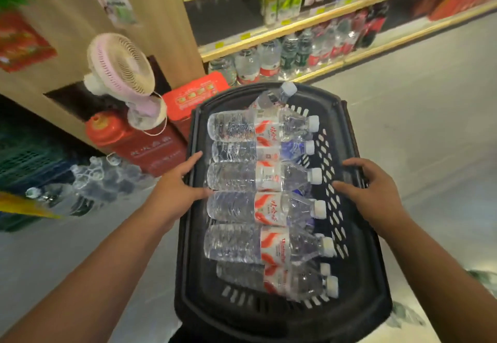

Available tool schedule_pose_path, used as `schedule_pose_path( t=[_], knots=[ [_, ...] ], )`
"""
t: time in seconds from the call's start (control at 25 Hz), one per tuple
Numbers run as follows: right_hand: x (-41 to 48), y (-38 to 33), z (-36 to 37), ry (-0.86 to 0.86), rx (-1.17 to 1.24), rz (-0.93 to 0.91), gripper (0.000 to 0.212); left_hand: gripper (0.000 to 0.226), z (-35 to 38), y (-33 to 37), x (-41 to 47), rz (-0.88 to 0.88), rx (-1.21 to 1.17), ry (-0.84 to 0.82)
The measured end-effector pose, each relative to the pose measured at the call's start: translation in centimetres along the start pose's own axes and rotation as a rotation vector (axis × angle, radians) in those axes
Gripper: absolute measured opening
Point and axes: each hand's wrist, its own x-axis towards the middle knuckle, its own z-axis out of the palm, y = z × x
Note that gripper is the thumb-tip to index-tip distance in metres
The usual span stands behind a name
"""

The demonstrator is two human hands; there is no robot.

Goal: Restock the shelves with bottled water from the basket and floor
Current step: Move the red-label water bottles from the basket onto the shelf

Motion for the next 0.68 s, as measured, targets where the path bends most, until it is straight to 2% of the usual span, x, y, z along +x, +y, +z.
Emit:
schedule_pose_path(
  t=[0.24, 0.4, 0.48, 0.68],
  knots=[
    [9.1, 1.8, -11.0, 0.182, 0.022, 0.119, 0.033, 0.088, 11.2, 11.9, 10.6, 0.097, 0.07, -0.184],
    [18.0, 2.0, -16.2, 0.274, 0.027, 0.191, 0.035, 0.086, 18.3, 20.2, 19.9, 0.127, 0.166, -0.279],
    [22.9, 2.0, -18.2, 0.333, -0.019, 0.194, 0.035, 0.085, 21.6, 24.0, 25.0, 0.129, 0.133, -0.337],
    [36.7, 2.0, -23.4, 0.363, -0.112, 0.201, 0.04, 0.083, 28.1, 32.4, 34.7, 0.077, 0.157, -0.35]
  ],
)
